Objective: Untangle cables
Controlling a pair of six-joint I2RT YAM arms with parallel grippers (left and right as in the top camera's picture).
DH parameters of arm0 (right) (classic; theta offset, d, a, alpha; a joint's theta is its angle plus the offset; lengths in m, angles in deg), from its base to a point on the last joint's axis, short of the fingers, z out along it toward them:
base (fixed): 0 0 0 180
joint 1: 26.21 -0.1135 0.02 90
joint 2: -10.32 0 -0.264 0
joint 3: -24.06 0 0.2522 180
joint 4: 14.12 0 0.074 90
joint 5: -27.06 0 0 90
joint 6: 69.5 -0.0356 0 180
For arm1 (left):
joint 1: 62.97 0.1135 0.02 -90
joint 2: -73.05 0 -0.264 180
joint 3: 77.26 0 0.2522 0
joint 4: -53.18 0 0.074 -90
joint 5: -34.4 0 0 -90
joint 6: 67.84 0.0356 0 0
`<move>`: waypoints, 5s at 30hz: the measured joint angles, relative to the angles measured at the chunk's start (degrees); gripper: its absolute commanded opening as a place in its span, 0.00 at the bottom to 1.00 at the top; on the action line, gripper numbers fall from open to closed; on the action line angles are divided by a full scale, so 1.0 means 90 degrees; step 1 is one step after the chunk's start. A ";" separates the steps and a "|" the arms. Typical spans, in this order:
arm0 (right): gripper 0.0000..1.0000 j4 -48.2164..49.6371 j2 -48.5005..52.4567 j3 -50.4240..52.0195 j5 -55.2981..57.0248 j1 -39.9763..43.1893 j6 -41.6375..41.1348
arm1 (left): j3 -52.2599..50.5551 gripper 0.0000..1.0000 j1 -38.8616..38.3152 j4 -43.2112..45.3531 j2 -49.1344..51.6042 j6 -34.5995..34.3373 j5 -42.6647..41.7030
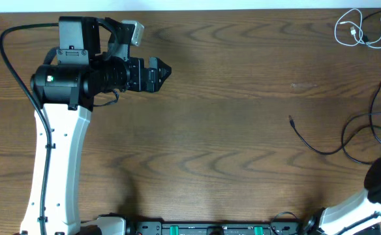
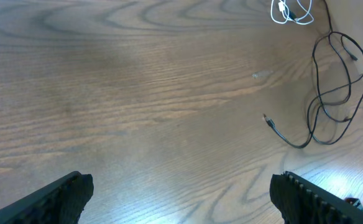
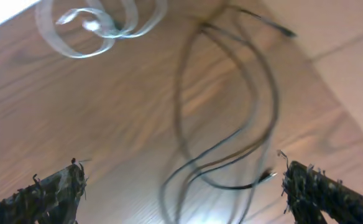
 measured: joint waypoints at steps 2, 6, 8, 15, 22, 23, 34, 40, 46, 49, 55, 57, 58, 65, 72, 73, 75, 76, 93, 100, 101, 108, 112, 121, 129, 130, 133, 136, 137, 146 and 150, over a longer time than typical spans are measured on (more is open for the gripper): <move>0.99 -0.0260 -0.0330 0.0000 -0.0279 -0.0248 0.0058 | 0.0000 0.96 0.0000 -0.0002 0.0000 0.0000 0.0000; 0.99 -0.0877 -0.0874 0.0000 -0.0668 -0.0537 0.0109 | 0.0000 0.96 0.0000 -0.0007 0.0000 0.0000 -0.0002; 0.99 -0.1205 -0.1112 -0.0002 -0.0869 -0.0607 0.0129 | 0.0000 0.96 0.0000 0.0002 0.0000 0.0000 0.0000; 0.99 -0.2392 -0.1358 -0.0034 -0.1389 -0.0848 0.0160 | -0.0002 0.96 0.0000 0.0117 0.0000 0.0000 0.0000; 0.99 -0.2431 -0.1375 0.0736 -0.1508 -0.1095 0.0172 | 0.0000 0.96 0.0000 0.0119 0.0000 0.0000 0.0000; 0.99 -0.2312 -0.1377 0.0996 -0.1511 -0.1168 0.0172 | 0.0000 0.96 0.0000 0.0119 0.0000 0.0000 -0.0002; 0.92 0.0617 -0.1282 0.4898 -0.1540 -0.1974 0.0274 | 0.0000 0.96 0.0000 0.0187 0.0000 0.0000 0.0017; 0.81 0.2771 -0.1304 0.6635 -0.1525 -0.2433 0.0835 | 0.0000 0.96 0.0000 0.0192 0.0002 0.0000 0.0019; 0.67 0.4476 -0.1307 0.7808 -0.1428 -0.2477 0.1081 | 0.0000 0.96 0.0000 0.0187 0.0129 -0.0002 0.0017; 0.65 0.4840 -0.1304 0.8031 -0.1445 -0.2504 0.1209 | 0.0000 0.96 0.0000 0.0187 0.0163 -0.0002 0.0019; 0.40 0.5025 -0.1304 0.8259 -0.1457 -0.2618 0.1350 | 0.0000 0.96 0.0000 0.0189 0.0168 -0.0017 0.0019; 0.35 0.5158 -0.1304 0.8354 -0.1467 -0.2618 0.1350 | 0.0000 0.96 0.0000 0.0189 0.0168 -0.0019 0.0017; 0.32 0.5238 -0.1304 0.8415 -0.1462 -0.2618 0.1350 | 0.0000 0.96 0.0000 0.0189 0.0168 -0.0019 0.0019; 0.01 0.5467 -0.1263 0.8563 -0.1209 -0.2618 0.1207 | 0.0000 0.96 0.0000 0.0185 0.0168 -0.0019 0.0019; 0.01 0.5391 -0.1263 0.8529 -0.1013 -0.2616 0.0872 | 0.0000 0.96 0.0000 0.0185 0.0168 -0.0019 0.0019; 0.01 0.5253 -0.1260 0.8468 -0.0957 -0.2591 0.0787 | 0.0000 0.96 0.0000 0.0182 0.0168 -0.0019 0.0019; 0.01 0.5013 -0.1241 0.8330 -0.0877 -0.2472 0.0678 | 0.0000 0.96 0.0000 0.0185 0.0168 -0.0019 0.0019; 0.01 0.4962 -0.1236 0.8218 -0.0845 -0.2385 0.0651 | 0.0000 0.96 0.0000 0.0185 0.0168 -0.0019 0.0019; 0.01 0.5974 -0.1304 0.3735 -0.0015 0.0493 0.0350 | 0.0000 0.96 0.0000 0.0236 0.0168 -0.0019 0.0017; 0.99 0.5884 -0.0121 0.3706 0.0593 0.1314 0.0299 | 0.0000 0.96 0.0000 0.0236 0.0168 -0.0019 0.0017; 0.99 0.5836 0.0197 0.3708 0.0605 0.1406 0.0279 | 0.0000 0.96 0.0000 0.0238 0.0168 -0.0019 0.0019; 0.99 0.5595 0.1022 0.3796 0.0461 0.1481 0.0063 | 0.0000 0.96 0.0000 0.0236 0.0168 -0.0019 0.0019; 0.99 0.5557 0.0707 0.3779 0.0340 0.1426 0.0017 | 0.0000 0.96 0.0000 0.0236 0.0168 -0.0019 0.0019; 0.99 0.4524 -0.1158 0.3721 -0.1197 0.0874 0.0561 | 0.0000 0.96 0.0000 0.0238 0.0168 -0.0019 0.0019; 0.99 0.2705 -0.2756 0.3628 -0.2497 -0.0775 0.0702 | 0.0000 0.97 0.0000 0.0131 0.0168 -0.0019 0.0017; 0.99 0.2543 -0.2832 0.3628 -0.2497 -0.0952 0.0709 | 0.0000 0.97 0.0000 0.0131 0.0168 -0.0019 0.0019; 0.99 0.2072 -0.2992 0.3628 -0.2402 -0.1440 0.0719 | 0.0000 0.97 0.0000 0.0126 0.0168 -0.0019 0.0017; 0.99 0.1719 -0.3126 0.3631 -0.2208 -0.1741 0.0750 | -0.0002 0.97 0.0000 0.0129 0.0168 -0.0019 0.0019; 0.99 0.1537 -0.3230 0.3631 -0.2130 -0.1831 0.0804 | 0.0000 0.97 0.0000 0.0131 0.0168 -0.0019 0.0019; 0.99 0.0311 -0.4736 0.3621 -0.1977 -0.1919 0.0911 | 0.0000 0.97 0.0000 0.0126 0.0168 -0.0019 0.0019; 0.99 -0.0187 -0.4993 0.3614 -0.1950 -0.1921 0.0928 | 0.0000 0.97 0.0000 0.0129 0.0168 -0.0019 0.0019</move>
